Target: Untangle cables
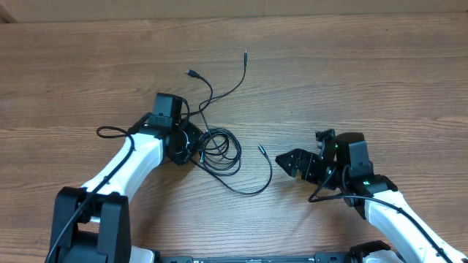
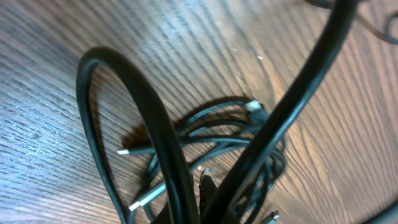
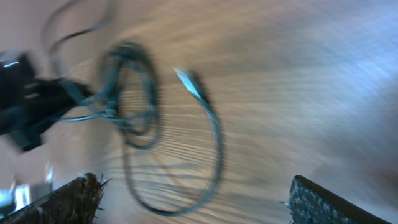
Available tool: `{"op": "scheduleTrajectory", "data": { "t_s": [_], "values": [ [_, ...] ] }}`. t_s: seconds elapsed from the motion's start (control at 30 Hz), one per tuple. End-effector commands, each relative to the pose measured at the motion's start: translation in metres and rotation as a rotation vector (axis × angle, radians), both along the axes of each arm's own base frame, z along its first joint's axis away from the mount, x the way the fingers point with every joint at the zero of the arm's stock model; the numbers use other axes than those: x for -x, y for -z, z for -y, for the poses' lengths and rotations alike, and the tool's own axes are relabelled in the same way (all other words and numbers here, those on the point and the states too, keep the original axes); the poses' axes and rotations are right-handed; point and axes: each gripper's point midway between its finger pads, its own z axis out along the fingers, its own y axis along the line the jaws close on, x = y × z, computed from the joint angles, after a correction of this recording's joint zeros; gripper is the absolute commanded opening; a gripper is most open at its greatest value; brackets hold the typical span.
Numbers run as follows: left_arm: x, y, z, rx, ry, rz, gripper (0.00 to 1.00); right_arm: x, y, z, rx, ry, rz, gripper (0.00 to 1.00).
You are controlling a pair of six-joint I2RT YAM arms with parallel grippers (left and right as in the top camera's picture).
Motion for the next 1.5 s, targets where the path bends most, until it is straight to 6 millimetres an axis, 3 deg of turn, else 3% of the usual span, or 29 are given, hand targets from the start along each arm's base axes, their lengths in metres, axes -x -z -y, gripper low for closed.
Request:
{"op": "scheduleTrajectory", "data": {
  "t_s": [0.0,0.13,0.23,0.33,0.6,0.77,0.87,1.1,1.3,1.47],
  "values": [
    [0.002,-0.022,0.010,0.045,0.102,0.075,0.04,-0.018,-0.049,-0.022,-0.067,-0.133,0.198,0.92],
    [0.005,-0.035,0.020,0.058,0.180,0.122,0.04,-0.023,-0.073,-0.049,-0.084,-0.198,0.344,0.88],
    [0.008,-0.038,0.029,0.038,0.267,0.158,0.04,-0.024,-0.077,-0.065,-0.054,-0.189,0.392,0.84],
    [0.012,-0.038,0.037,0.023,0.344,0.180,0.04,-0.027,-0.068,-0.075,0.000,-0.110,0.376,0.75],
    [0.017,-0.038,0.046,0.011,0.419,0.199,0.04,-0.026,-0.043,-0.113,-0.030,-0.097,0.324,0.74],
    [0.017,-0.038,0.046,0.003,0.431,0.205,0.04,-0.032,-0.021,-0.124,-0.082,-0.073,0.242,0.71],
    [0.016,-0.037,0.045,0.000,0.429,0.205,0.04,-0.030,-0.024,-0.135,-0.136,-0.124,0.255,0.70],
    [0.016,-0.037,0.045,0.001,0.429,0.205,0.05,-0.034,-0.014,-0.134,-0.115,-0.110,0.253,0.71],
    [0.016,-0.037,0.045,0.002,0.429,0.205,0.04,-0.024,-0.018,-0.148,-0.083,-0.194,0.348,0.72],
    [0.019,-0.039,0.050,0.030,0.439,0.203,0.05,-0.032,-0.013,-0.147,-0.036,-0.156,0.368,0.70]
  ]
}}
